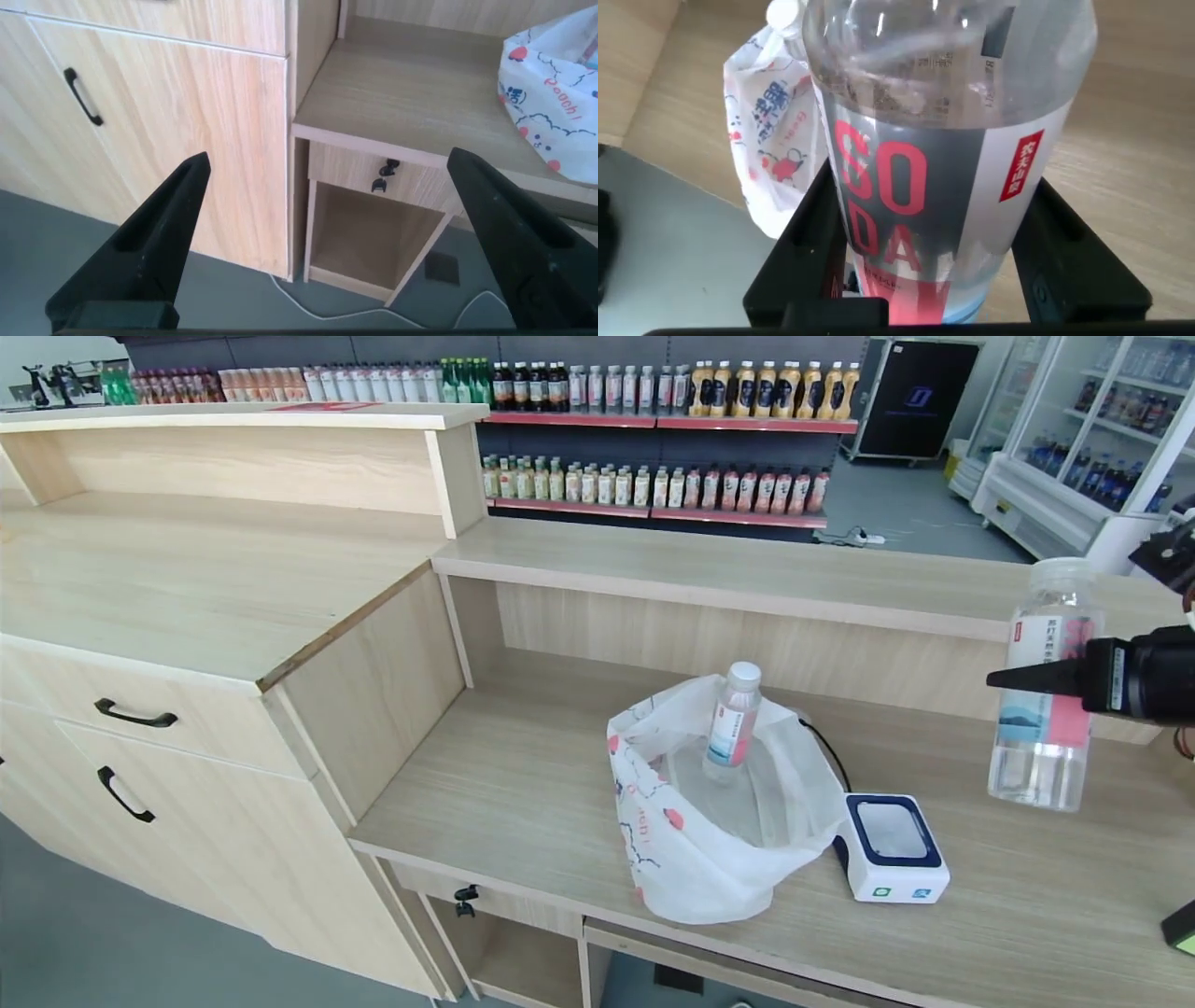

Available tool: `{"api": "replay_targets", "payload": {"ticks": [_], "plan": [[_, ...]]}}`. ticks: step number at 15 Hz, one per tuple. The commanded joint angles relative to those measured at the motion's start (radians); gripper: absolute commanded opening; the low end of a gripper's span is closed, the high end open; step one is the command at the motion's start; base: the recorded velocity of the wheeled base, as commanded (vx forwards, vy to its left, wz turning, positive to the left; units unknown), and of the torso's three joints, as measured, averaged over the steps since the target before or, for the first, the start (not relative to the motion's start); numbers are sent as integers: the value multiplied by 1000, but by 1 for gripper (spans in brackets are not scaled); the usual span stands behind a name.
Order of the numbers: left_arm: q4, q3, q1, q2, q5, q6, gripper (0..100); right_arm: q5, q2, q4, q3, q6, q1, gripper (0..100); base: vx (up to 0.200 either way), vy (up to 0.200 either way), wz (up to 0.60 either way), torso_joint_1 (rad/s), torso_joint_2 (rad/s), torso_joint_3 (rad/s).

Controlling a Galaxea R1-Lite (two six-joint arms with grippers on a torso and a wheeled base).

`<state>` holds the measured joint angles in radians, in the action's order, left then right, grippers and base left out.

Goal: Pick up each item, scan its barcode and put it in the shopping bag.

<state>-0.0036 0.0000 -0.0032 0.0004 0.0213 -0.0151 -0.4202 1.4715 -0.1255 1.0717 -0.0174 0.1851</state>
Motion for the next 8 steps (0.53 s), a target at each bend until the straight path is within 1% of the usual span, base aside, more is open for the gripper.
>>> {"api": "replay_targets", "payload": {"ticks": [1, 3, 6, 8], "plan": [[-1, 0, 0, 0, 0, 0, 100, 3, 89, 1, -16, -29, -7, 0, 0, 0, 0, 0, 0, 0], [-1, 0, 0, 0, 0, 0, 100, 3, 127, 6, -9, -61, -26, 0, 0, 0, 0, 0, 0, 0], [-1, 0, 0, 0, 0, 0, 100, 23, 150, 3, -10, -44, -35, 0, 0, 0, 0, 0, 0, 0], [-1, 0, 0, 0, 0, 0, 100, 95, 156, 3, -29, -18, -46, 0, 0, 0, 0, 0, 0, 0]]}}
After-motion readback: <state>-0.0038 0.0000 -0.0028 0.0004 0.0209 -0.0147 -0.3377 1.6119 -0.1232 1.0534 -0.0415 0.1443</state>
